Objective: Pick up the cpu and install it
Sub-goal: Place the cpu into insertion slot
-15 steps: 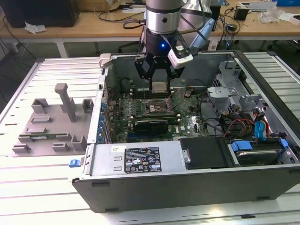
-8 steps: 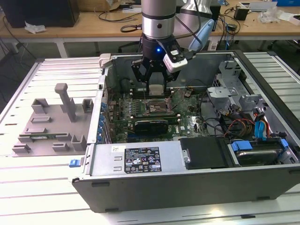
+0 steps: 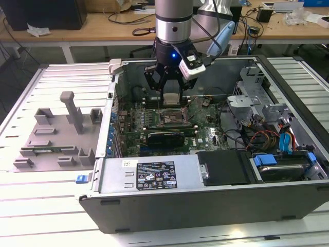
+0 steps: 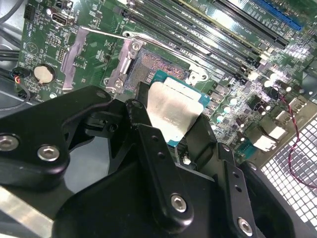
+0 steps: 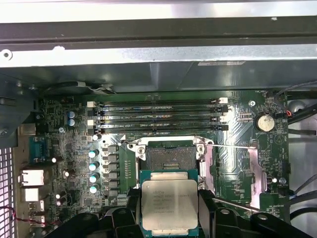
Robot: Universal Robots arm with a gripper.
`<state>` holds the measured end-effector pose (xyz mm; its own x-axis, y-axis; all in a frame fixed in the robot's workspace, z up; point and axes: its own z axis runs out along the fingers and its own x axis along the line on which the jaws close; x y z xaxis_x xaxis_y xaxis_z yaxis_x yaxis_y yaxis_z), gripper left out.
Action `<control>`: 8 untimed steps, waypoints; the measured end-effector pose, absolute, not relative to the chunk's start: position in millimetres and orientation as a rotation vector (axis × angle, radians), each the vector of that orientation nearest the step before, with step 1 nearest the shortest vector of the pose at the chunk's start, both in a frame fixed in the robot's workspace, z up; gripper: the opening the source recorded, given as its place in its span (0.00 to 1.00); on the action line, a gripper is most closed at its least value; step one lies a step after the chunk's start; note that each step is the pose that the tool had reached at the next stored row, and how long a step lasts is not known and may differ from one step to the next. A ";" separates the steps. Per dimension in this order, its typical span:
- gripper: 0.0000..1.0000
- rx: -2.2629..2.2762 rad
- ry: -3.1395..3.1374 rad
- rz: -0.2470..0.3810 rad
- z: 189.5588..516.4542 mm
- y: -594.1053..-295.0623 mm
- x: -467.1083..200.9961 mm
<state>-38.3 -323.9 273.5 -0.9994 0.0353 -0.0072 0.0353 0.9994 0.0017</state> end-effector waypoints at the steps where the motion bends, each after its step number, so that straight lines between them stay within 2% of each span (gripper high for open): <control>1: 0.55 0.055 3.134 0.003 273.3 -323.8 -38.3; 8: 0.55 0.055 3.134 0.002 273.1 -323.8 -38.3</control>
<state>-38.3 -323.8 273.1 -0.9993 0.0353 -0.0072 0.0353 0.9994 0.0017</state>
